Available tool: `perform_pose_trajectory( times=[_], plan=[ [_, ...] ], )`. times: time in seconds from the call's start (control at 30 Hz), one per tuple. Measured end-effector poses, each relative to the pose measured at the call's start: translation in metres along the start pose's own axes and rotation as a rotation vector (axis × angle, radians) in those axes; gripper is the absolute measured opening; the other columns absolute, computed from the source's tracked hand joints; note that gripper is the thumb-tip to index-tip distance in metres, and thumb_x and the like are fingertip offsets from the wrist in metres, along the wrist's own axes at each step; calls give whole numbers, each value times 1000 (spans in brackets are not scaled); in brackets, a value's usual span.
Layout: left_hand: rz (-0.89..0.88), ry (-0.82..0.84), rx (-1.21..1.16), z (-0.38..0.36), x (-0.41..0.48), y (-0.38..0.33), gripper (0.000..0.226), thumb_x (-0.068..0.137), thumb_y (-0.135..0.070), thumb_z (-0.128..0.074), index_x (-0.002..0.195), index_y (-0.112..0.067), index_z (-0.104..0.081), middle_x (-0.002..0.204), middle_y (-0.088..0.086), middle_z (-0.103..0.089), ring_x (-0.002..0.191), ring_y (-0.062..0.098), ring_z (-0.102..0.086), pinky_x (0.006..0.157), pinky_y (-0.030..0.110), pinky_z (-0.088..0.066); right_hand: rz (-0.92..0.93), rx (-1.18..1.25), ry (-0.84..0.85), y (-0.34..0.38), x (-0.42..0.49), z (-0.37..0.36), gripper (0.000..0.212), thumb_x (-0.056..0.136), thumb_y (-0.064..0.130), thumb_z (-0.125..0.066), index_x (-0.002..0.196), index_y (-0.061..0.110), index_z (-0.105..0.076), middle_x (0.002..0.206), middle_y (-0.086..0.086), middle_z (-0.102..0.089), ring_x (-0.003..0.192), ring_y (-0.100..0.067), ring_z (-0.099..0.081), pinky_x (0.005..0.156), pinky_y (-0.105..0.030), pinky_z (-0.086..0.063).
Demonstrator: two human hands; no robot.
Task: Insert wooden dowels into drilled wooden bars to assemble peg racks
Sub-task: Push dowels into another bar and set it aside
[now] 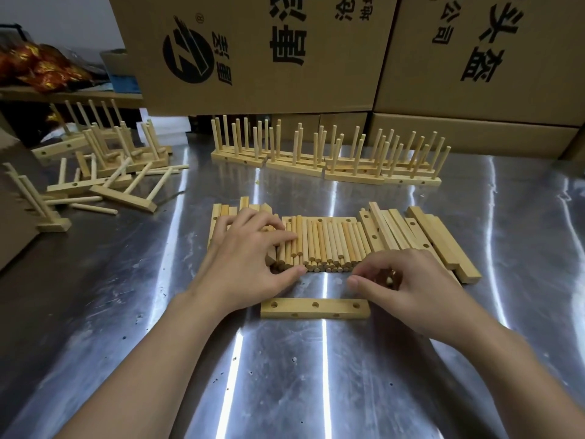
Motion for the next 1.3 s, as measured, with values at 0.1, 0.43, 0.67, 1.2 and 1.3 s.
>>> perform_pose_trajectory(
  times=[0.1, 0.43, 0.67, 1.2, 1.3],
  plan=[
    [-16, -2, 4, 9, -3, 3, 75, 77, -84, -53, 139, -42, -65, 137, -23, -53, 136, 4, -36, 115, 40, -25, 5, -5, -1, 1, 0, 0, 15, 94, 51, -70, 85, 42, -77, 83, 25, -73, 84, -5, -67, 72, -22, -49],
    [-65, 13, 8, 12, -4, 3, 58, 82, -68, -74, 132, -40, -71, 131, -26, -54, 133, 4, -39, 110, 32, -25, 21, -47, -15, 2, 1, -1, 17, 93, 53, -67, 86, 42, -77, 82, 27, -72, 87, -3, -66, 74, -19, -49],
    [-37, -13, -12, 14, -5, 3, 50, 83, -68, -73, 123, -38, -76, 126, -23, -59, 129, 6, -44, 107, 33, -30, 16, -78, 3, -1, 1, -4, 18, 95, 53, -66, 88, 41, -78, 84, 28, -72, 87, -1, -66, 70, -17, -49],
    [-147, -20, -52, -2, -4, -22, 49, 88, -61, -74, 134, -44, -69, 130, -21, -58, 129, 9, -46, 106, 39, -40, 37, -87, 29, 2, 2, -11, 35, 90, 67, -51, 86, 42, -76, 83, 26, -71, 83, 0, -66, 64, -15, -44],
    [-168, -45, -69, -1, -3, -24, 37, 85, -53, -81, 121, -44, -76, 126, -20, -61, 127, 10, -48, 103, 42, -43, 39, -84, 26, 4, 2, -11, 33, 90, 65, -52, 85, 42, -76, 83, 26, -71, 84, 0, -66, 68, -15, -46]
  ],
)
Point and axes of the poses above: each hand's wrist, its own x-axis towards the middle knuckle, its own z-axis out of the back of the hand, y = z × x, the point moved 9 cm from there along x, towards the middle knuckle
